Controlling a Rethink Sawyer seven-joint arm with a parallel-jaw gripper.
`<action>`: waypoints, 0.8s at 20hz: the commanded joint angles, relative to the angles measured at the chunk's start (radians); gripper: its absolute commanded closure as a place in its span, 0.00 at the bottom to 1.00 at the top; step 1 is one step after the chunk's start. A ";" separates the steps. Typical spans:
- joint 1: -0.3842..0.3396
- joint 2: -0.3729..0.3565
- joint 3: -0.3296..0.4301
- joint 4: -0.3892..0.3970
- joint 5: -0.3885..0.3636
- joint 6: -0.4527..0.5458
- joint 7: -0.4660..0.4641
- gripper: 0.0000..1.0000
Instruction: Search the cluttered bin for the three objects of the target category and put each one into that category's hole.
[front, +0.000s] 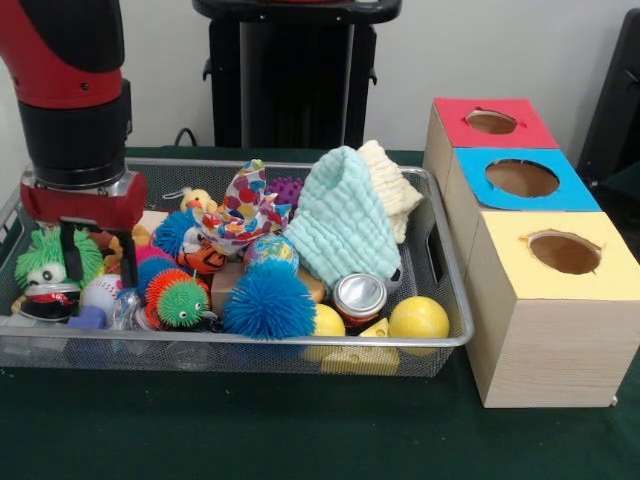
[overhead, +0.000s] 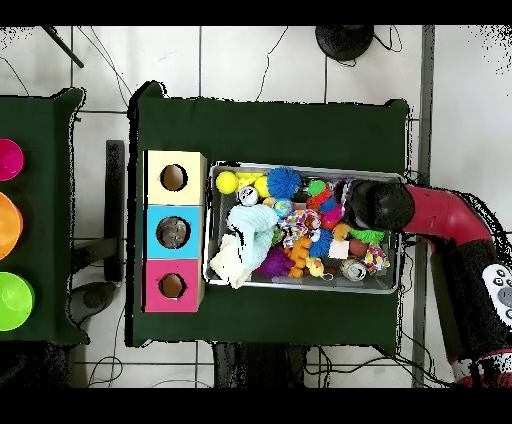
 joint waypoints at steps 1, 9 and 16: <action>0.024 0.060 0.043 0.089 -0.073 -0.089 -0.124 0.00; 0.033 0.095 0.014 0.068 -0.116 -0.149 -0.089 0.00; 0.035 0.150 0.009 0.035 -0.133 -0.181 -0.086 0.00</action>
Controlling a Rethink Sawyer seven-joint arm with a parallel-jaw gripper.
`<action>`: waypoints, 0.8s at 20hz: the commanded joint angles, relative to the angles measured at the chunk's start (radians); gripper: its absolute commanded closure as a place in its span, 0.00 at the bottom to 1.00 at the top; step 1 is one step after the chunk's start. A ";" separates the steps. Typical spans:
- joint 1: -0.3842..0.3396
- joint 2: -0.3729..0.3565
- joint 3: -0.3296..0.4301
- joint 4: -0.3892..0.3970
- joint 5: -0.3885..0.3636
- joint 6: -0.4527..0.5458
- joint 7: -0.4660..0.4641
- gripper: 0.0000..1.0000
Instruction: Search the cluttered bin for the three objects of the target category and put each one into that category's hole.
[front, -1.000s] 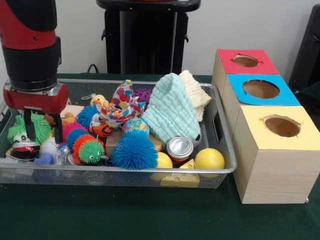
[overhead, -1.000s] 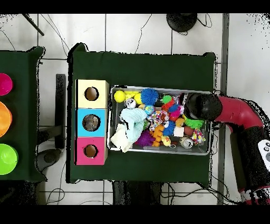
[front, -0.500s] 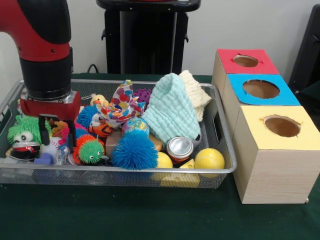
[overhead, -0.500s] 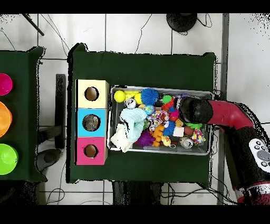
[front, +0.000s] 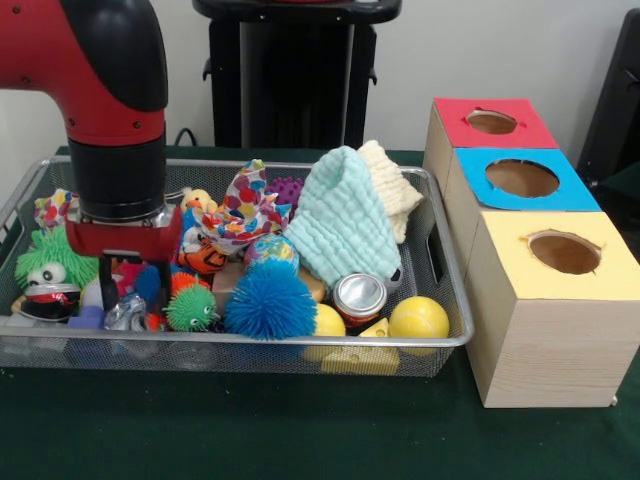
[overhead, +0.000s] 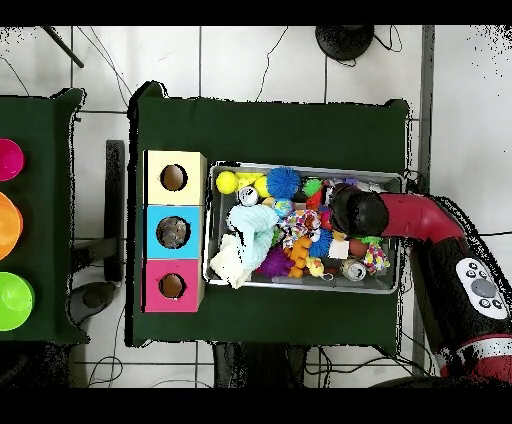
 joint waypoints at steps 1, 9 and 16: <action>0.014 0.083 0.011 0.023 -0.058 -0.038 -0.084 0.00; 0.051 0.024 0.014 0.117 -0.021 -0.033 -0.014 0.00; 0.052 0.055 0.013 0.097 -0.027 -0.057 -0.019 0.00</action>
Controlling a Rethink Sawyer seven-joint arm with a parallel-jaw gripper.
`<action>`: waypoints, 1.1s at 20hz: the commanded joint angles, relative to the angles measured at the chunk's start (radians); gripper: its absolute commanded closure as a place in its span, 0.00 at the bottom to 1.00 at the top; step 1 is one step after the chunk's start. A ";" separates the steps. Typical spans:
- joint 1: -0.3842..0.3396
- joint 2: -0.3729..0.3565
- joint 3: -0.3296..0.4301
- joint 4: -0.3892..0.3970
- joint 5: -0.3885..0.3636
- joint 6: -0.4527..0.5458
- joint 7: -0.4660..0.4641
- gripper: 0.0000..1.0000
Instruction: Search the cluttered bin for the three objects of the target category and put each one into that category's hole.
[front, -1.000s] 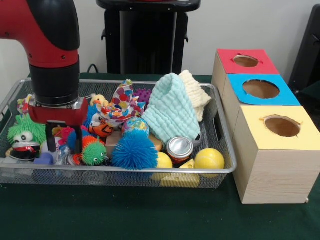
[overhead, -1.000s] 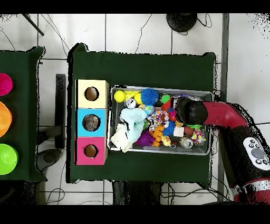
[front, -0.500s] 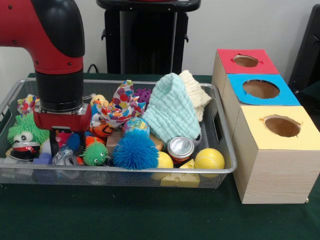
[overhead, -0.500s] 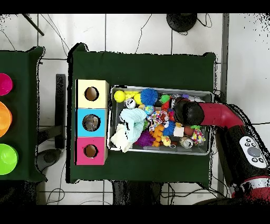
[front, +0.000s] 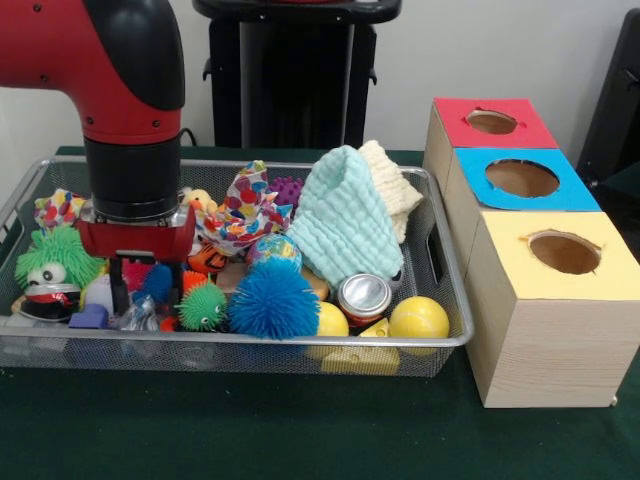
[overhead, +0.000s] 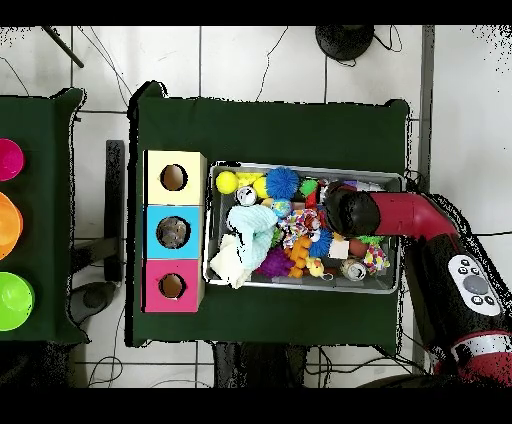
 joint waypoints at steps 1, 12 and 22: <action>0.021 0.069 0.027 0.090 -0.013 -0.041 -0.024 0.00; -0.002 0.107 0.079 0.019 -0.003 -0.005 -0.110 0.00; 0.015 0.089 0.053 -0.011 0.010 0.035 -0.084 1.00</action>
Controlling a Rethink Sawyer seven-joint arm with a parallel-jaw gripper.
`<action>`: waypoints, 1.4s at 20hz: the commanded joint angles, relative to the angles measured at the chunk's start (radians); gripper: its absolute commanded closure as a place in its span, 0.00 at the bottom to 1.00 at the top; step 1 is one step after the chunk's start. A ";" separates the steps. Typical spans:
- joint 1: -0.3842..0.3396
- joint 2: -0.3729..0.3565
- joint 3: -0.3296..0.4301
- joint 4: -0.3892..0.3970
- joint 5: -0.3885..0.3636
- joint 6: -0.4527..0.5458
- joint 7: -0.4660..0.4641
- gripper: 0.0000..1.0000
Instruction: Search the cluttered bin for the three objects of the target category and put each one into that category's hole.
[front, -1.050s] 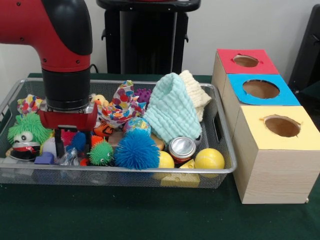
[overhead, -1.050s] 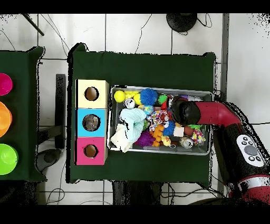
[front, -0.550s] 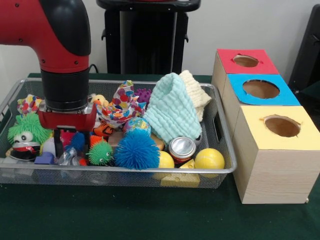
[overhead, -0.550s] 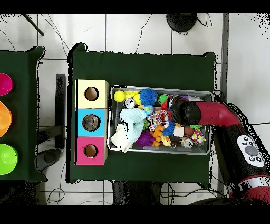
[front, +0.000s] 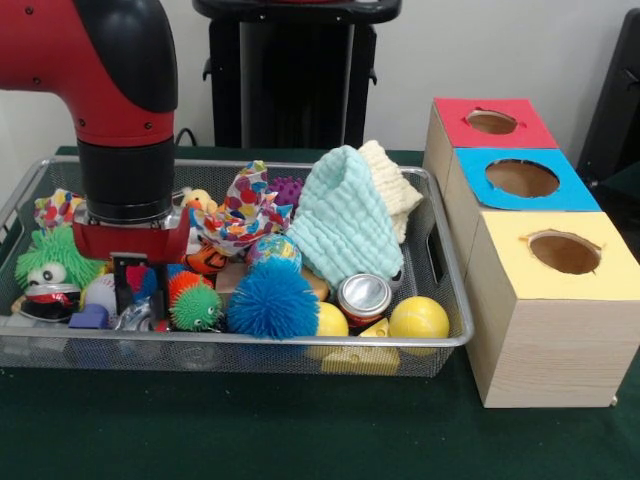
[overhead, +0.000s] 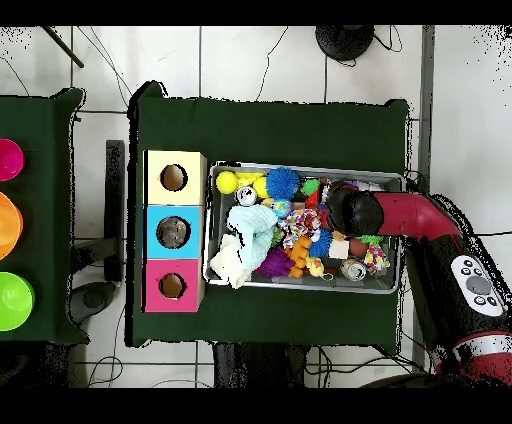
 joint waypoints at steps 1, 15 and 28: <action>0.029 0.074 0.043 0.002 0.002 0.030 -0.071 1.00; 0.009 -0.086 0.063 0.122 0.074 0.109 -0.080 1.00; -0.002 -0.332 0.071 0.177 0.222 0.327 -0.148 1.00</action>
